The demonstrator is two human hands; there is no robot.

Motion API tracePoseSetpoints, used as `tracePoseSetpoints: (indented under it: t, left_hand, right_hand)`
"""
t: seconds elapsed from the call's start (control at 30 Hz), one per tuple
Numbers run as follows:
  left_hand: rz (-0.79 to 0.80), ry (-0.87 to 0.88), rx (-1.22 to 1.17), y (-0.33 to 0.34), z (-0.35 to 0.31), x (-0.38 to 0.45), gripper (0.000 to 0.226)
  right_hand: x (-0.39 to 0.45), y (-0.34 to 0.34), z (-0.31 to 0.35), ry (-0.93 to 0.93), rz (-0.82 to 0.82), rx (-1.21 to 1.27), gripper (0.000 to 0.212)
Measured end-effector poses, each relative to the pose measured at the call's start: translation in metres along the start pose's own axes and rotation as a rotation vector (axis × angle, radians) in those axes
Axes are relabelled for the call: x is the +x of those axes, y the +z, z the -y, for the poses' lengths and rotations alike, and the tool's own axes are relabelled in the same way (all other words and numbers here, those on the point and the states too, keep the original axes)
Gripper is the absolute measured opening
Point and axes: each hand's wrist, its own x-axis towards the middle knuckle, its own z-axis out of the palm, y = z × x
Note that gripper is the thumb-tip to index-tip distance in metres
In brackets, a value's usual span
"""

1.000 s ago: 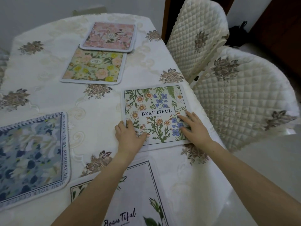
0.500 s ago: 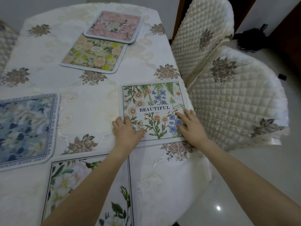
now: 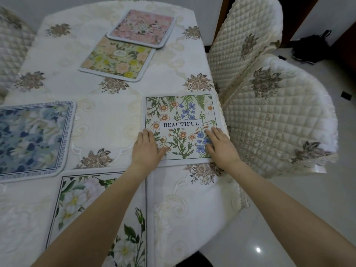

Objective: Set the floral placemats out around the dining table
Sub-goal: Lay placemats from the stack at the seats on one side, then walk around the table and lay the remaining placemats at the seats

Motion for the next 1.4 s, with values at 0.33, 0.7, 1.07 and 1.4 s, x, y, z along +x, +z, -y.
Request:
tracePoseSetpoints:
  t: [0.33,0.7,1.07,1.4]
  left_hand:
    - [-0.080,0.084,-0.258,-0.075,-0.004,-0.024,0.044]
    - [-0.177,0.468,-0.442,-0.136,-0.020,-0.158,0.035]
    - [-0.003,0.811,-0.231,-0.091,0.012,-0.287,0.050]
    - [0.078,0.948,-0.202,-0.082,-0.068,-0.324,0.057]
  right_hand:
    - [-0.036,-0.061,0.047,0.102,-0.200,0.229,0.043]
    - [-0.205,-0.088,0.128,0.225,-0.495,0.278,0.038]
    - [-0.396,0.008,0.191,0.593,-0.668,0.397,0.040]
    - [-0.458,0.001,0.138,0.721,-0.697,0.367,0.045]
